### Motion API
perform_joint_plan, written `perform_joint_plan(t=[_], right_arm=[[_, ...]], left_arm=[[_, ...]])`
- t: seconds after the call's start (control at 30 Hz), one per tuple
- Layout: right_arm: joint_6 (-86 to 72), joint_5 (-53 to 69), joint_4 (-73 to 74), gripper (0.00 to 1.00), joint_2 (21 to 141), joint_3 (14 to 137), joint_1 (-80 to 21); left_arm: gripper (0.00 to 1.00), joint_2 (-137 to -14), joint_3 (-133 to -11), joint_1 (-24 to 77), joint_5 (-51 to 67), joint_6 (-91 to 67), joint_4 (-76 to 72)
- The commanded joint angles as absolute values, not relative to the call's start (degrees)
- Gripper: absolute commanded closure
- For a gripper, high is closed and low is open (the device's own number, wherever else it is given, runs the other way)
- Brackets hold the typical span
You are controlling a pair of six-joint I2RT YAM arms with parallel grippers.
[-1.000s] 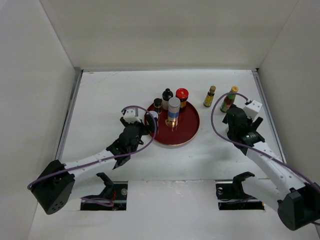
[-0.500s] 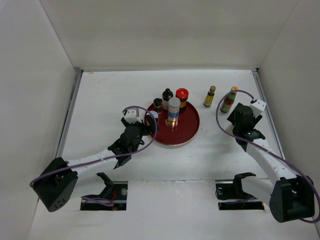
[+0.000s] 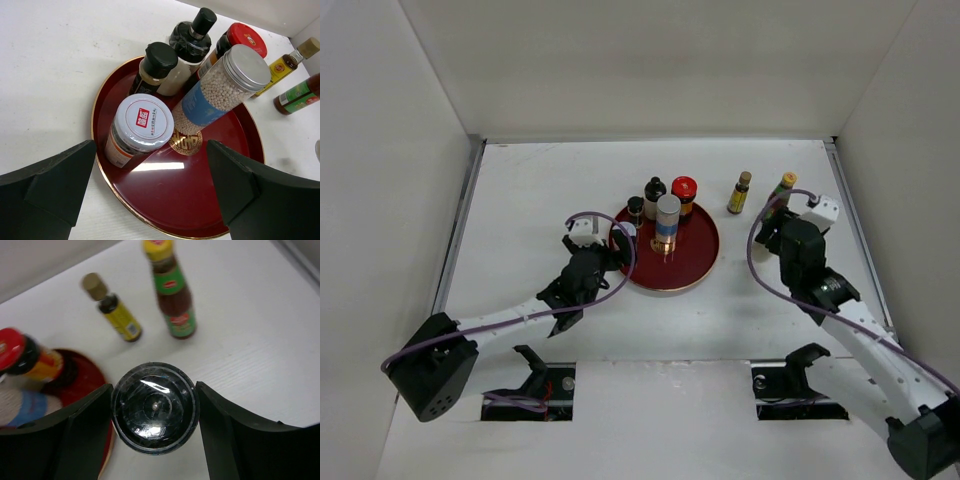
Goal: Organize the condiment bottles
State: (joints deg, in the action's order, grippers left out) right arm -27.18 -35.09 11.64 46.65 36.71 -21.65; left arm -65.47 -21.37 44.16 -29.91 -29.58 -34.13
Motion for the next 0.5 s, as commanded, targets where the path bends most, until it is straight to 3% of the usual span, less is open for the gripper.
perform_joint_plan(t=[0.0, 0.2, 0.47], right_arm=[[-29.5, -37.2, 9.1, 0.41, 47.3, 42.0, -30.4], [-33.0, -38.6, -0.3, 0.41, 59.5, 46.4, -45.8], [-33.2, -36.7, -12.0, 0.40, 74.2, 51.3, -52.5]], left_arm=[[0.07, -64.6, -20.5, 43.5, -30.2, -30.1, -37.3], [0.07, -62.0, -18.6, 40.9, -32.0, -31.6, -36.8], [0.07, -60.0, -17.3, 39.4, -32.4, -31.9, -37.4]])
